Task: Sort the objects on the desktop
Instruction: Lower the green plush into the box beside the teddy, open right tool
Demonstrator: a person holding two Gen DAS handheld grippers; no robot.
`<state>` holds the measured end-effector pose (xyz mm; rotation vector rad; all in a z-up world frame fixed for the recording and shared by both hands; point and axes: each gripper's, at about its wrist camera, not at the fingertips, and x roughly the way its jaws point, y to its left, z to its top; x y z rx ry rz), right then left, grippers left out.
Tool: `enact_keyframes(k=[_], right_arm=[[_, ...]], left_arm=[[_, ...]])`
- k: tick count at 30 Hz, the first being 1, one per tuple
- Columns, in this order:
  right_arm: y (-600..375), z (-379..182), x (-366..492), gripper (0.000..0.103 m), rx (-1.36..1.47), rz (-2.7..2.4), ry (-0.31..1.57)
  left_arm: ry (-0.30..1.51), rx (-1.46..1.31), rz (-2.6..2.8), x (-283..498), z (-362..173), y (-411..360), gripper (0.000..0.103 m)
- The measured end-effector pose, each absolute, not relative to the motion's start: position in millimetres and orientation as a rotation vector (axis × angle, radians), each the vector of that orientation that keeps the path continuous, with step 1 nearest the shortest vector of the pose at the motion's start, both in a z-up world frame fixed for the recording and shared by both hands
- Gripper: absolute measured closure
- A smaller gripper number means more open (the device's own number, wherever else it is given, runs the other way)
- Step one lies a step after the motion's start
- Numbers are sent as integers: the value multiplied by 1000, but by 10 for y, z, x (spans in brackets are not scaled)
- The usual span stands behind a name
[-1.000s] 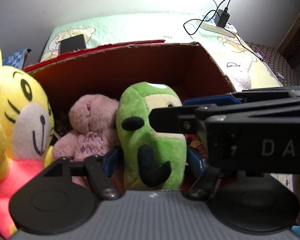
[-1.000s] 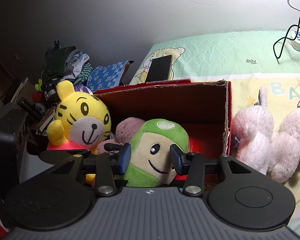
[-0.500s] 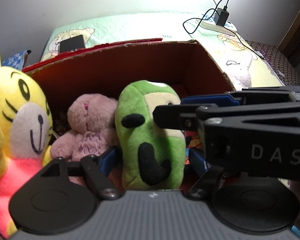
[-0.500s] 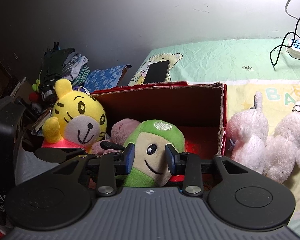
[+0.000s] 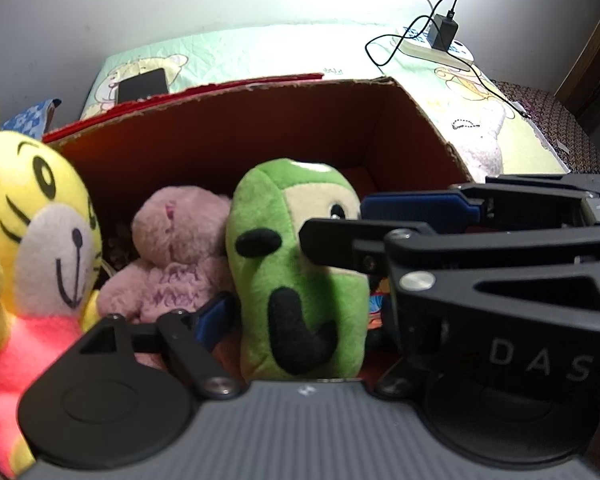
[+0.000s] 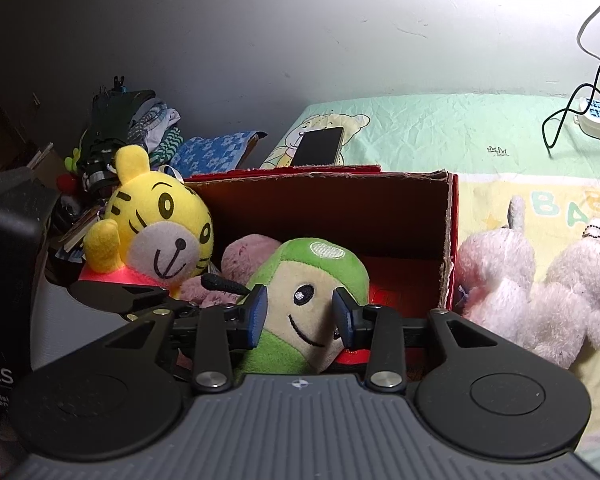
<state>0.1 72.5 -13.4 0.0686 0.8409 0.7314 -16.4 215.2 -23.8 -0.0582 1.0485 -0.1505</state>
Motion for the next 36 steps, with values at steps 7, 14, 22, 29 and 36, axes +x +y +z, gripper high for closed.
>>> enact_keyframes(k=[7,14,22,29,36], right_arm=[[719,-138,-1,64,77,732,838],[694,-129,10,64,100,732,843],[657,-103,-31,64,114,738,844],[554,-80,-36,64,140,699,827],[454,-85,-39,64,202,677,832]], left_arm=[[1052,-63,-151,-172,-253,2144,16],[1061,-77,-159,-169,-259,2158,14],[1055,-40,-139,-186,-252,2090,15],[1044,-43,-115,-218,-198,2111,15],[1036,-46,-74,-261,-149,2145,15]])
